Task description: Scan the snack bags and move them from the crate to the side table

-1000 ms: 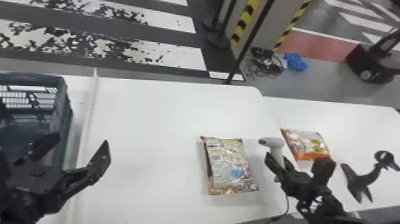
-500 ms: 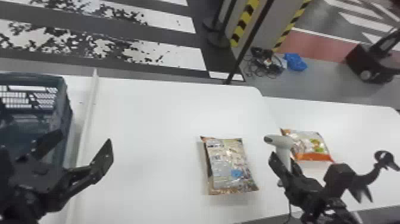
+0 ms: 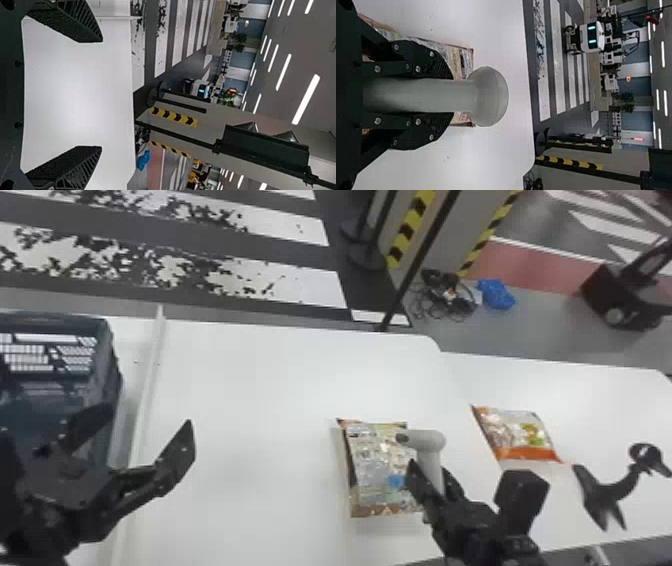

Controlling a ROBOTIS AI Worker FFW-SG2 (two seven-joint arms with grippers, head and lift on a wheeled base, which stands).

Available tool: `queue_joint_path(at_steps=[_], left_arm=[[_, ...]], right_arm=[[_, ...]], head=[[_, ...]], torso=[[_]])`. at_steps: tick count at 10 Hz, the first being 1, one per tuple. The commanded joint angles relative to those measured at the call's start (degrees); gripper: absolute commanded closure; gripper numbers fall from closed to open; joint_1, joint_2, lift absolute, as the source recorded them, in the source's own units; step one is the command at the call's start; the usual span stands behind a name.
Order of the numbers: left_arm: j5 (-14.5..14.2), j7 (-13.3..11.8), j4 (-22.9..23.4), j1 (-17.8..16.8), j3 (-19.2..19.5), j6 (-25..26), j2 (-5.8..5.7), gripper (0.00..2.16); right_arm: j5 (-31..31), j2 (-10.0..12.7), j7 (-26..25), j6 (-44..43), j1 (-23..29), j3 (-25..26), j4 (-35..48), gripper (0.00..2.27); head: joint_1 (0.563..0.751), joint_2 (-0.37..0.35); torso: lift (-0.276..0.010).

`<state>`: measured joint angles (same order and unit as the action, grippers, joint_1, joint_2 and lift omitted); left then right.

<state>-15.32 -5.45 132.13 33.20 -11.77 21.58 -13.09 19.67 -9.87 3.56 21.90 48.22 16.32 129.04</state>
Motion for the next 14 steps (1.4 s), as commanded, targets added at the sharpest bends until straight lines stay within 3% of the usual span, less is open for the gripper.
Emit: queue_joint_path(at_steps=[1,2,3,5,7,14], left_arm=[[-0.15,0.44,-0.03,-0.15,0.17,-0.18,-0.62,0.02],[-0.15,1.23,0.06,-0.15,0.26,-0.18,-1.41,0.02],[-0.15,1.49,0.06,0.20,1.22,-0.18,-1.50,0.02],[-2.70,1.58,0.50,1.35,6.06,-0.53,-1.41,0.02],[-3.05,1.49,0.68,1.79,7.29,-0.70,-0.98,0.02],[-3.05,0.53,1.03,2.49,7.29,-0.70,0.26,0.02]], right_arm=[[-4.73,0.47,-1.98,0.04,0.21,-5.69,1.30,2.24],[-7.72,0.47,-3.56,-0.49,-0.32,-9.03,1.13,2.24],[-10.01,0.38,-4.70,-0.84,-1.29,-11.14,0.16,2.24],[-10.01,0.29,-4.79,-0.67,-2.60,-11.75,-2.13,2.24],[-10.36,0.12,-5.05,-1.90,-3.57,-12.72,-5.29,2.24],[-9.39,-0.94,-4.88,-1.37,-7.53,-12.90,-12.67,2.24]], head=[[0.695,-0.350],[0.695,-0.350],[0.695,-0.328],[0.695,-0.268],[0.695,-0.210],[0.695,-0.219]], torso=[[-0.087],[-0.087],[-0.087],[-0.087],[-0.087],[-0.087]])
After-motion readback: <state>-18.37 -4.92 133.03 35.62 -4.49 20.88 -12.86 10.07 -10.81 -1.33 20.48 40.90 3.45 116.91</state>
